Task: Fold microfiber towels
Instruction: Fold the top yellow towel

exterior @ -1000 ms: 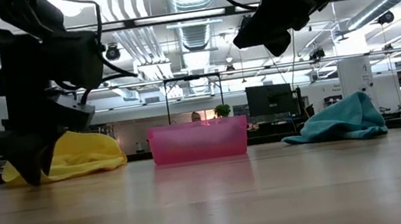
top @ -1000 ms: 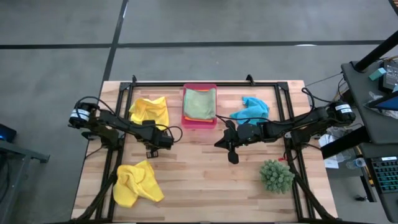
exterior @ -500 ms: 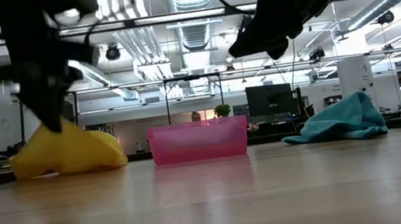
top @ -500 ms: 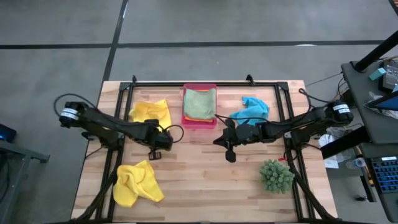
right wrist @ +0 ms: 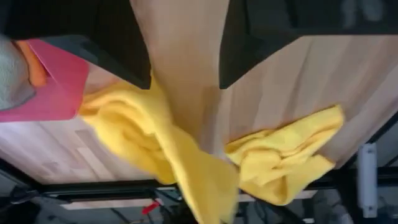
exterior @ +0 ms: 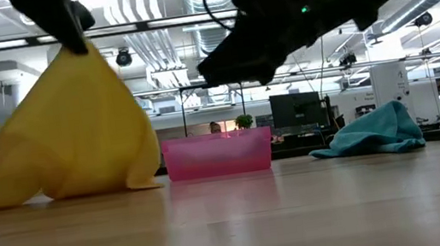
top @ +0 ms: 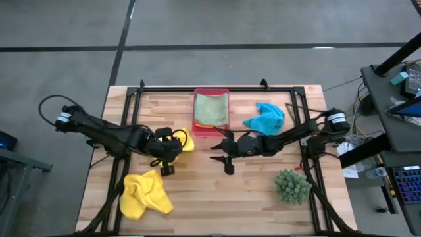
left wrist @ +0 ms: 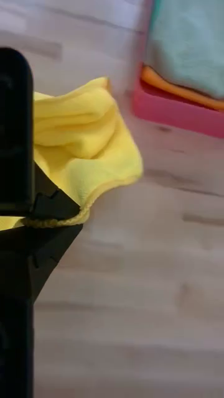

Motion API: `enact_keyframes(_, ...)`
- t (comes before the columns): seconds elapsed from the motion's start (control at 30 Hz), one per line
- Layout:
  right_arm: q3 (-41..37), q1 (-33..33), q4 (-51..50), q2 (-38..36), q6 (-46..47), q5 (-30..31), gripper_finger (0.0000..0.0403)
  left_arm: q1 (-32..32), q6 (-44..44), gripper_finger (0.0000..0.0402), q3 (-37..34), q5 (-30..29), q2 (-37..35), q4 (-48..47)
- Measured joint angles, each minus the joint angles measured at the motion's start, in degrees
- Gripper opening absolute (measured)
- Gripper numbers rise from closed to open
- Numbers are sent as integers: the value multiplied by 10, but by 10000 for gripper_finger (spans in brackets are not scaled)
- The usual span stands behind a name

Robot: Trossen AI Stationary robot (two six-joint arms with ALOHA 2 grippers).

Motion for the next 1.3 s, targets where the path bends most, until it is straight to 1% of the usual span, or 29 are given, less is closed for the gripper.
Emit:
enact_keyframes(0.13, 38, 0, 47, 57, 13, 11, 204, 0, -9, 0, 5, -4, 0, 23)
enact_keyframes(0.3, 97, 0, 50, 127, 23, 20, 210, 0, -14, 0, 5, -5, 0, 27)
enact_keyframes(0.43, 139, 0, 49, 174, 29, 82, 207, 0, -15, 0, 5, -5, 0, 27)
enact_keyframes(0.57, 178, -1, 48, 214, 33, 106, 205, 0, -15, 0, 5, -5, 0, 29)
enact_keyframes(0.77, 222, 0, 29, 260, 46, 197, 205, 0, -15, 0, 5, -5, 1, 33)
enact_keyframes(0.83, 229, -1, 28, 271, 46, 209, 201, 0, -15, 0, 5, -5, 1, 39)
enact_keyframes(0.9, 229, -1, 26, 273, 47, 211, 189, 0, -15, 0, 5, -5, 1, 42)
enact_keyframes(0.97, 228, 0, 30, 275, 47, 211, 167, 0, -15, 0, 8, -5, 1, 42)
enact_keyframes(1.1, 223, 0, 8, 274, 46, 210, 102, -1, -15, 0, 15, -8, 1, 44)
enact_keyframes(1.23, 222, 5, -59, 258, 41, 210, 28, -4, -15, 0, 28, -10, 1, 43)
enact_keyframes(1.3, 222, 8, -102, 241, 36, 209, 16, -8, -7, 0, 33, -10, 1, 44)
